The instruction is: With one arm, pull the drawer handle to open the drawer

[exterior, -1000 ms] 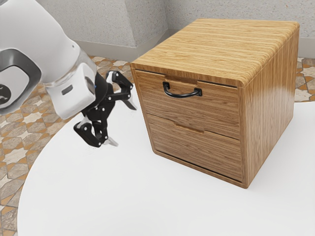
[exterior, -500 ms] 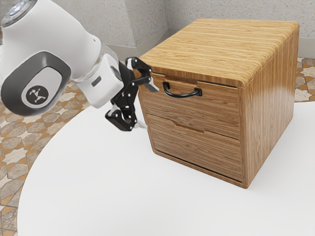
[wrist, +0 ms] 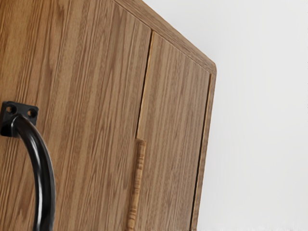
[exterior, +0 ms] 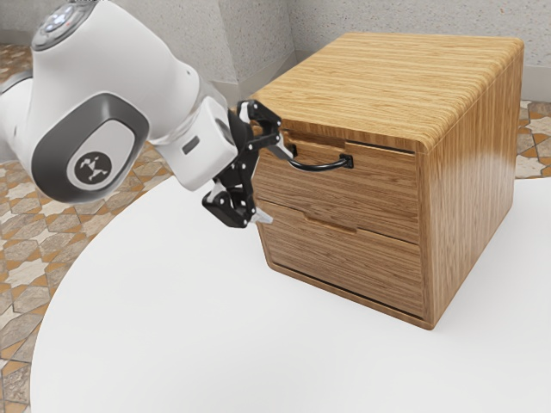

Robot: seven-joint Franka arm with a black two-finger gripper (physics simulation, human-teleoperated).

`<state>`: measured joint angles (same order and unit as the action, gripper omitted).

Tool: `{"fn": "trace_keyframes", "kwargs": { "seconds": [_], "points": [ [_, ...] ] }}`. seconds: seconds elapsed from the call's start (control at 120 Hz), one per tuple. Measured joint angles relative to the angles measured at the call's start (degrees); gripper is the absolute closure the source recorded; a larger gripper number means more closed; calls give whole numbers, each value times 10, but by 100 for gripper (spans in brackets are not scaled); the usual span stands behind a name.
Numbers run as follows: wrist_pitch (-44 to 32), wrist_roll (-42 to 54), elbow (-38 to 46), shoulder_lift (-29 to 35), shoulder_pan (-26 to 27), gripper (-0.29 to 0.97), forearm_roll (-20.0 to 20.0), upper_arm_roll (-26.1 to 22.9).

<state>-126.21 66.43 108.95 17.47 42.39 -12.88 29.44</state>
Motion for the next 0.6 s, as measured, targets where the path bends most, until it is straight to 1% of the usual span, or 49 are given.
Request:
{"fn": "trace_keyframes", "kwargs": {
  "seconds": [0.117,0.208,0.375,0.6],
  "points": [
    [0,13,-6,-13,0,0,-1,4],
    [0,20,-23,-29,0,0,0,13],
    [-1,31,-48,-51,2,0,5,15],
    [-1,40,-53,-70,-4,0,11,16]
  ]
}}
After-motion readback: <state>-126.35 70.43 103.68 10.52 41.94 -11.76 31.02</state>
